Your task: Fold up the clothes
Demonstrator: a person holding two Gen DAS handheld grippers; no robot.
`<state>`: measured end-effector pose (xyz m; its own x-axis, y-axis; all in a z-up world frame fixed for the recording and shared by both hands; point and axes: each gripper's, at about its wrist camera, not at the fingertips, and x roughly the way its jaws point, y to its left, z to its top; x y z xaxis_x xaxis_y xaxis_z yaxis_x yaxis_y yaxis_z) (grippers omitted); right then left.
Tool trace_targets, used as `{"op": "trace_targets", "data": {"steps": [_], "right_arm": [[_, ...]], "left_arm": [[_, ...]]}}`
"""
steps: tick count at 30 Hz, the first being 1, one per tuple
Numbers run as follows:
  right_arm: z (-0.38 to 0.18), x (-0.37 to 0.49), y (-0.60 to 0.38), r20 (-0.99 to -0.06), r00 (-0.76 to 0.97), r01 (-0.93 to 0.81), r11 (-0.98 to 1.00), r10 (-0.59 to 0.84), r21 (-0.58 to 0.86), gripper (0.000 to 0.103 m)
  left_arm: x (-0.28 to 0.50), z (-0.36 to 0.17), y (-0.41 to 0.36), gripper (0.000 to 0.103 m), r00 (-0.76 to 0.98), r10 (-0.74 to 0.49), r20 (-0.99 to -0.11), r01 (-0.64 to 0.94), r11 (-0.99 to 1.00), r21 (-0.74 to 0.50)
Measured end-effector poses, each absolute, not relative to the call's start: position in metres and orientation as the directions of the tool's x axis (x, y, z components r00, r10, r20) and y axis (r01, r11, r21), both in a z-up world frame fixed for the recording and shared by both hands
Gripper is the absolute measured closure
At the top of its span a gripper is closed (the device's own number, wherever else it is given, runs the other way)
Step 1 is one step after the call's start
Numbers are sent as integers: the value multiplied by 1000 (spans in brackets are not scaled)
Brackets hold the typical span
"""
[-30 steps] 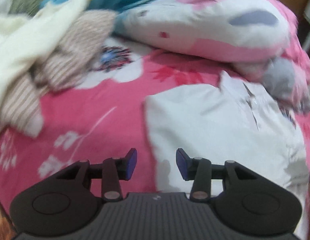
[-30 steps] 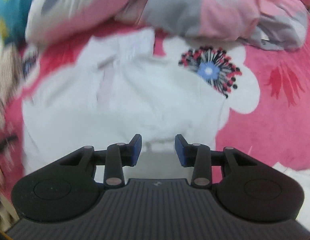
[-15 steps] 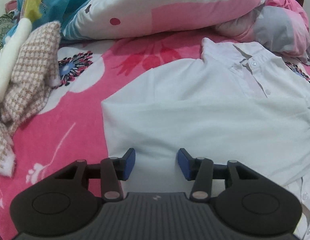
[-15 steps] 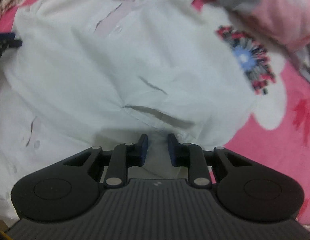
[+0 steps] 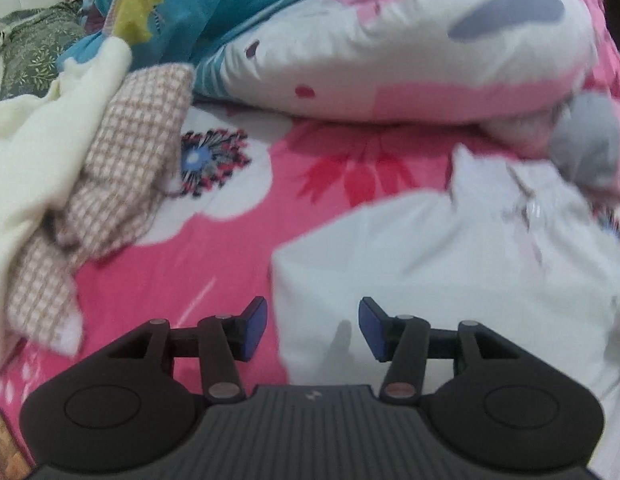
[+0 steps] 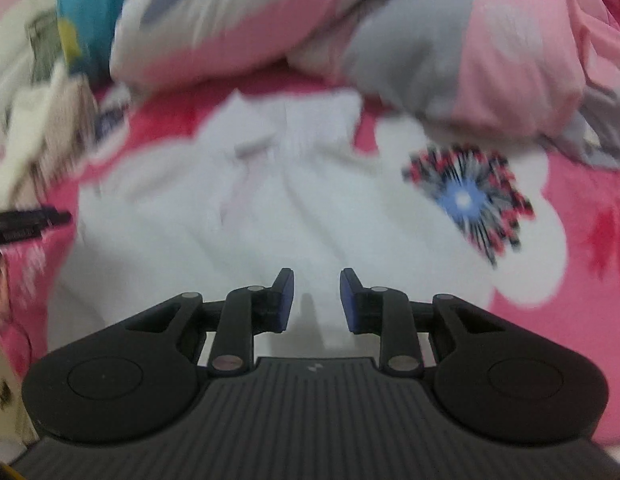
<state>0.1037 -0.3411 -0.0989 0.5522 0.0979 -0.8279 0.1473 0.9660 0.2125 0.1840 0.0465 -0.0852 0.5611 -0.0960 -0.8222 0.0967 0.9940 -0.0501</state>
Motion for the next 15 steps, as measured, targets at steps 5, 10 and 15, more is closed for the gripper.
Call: {"op": "trace_targets", "data": {"steps": [5, 10, 15], "right_arm": [[-101, 169, -358, -763, 624, 88, 956, 167, 281, 66], [-128, 231, -384, -744, 642, 176, 910, 183, 376, 63], [-157, 264, -393, -780, 605, 250, 893, 158, 375, 63]], "left_arm": [[242, -94, 2, 46, 552, -261, -792, 179, 965, -193], [291, -122, -38, 46, 522, -402, -753, 205, 915, -346], [316, -139, -70, 49, 546, -438, -714, 180, 894, -411]]}}
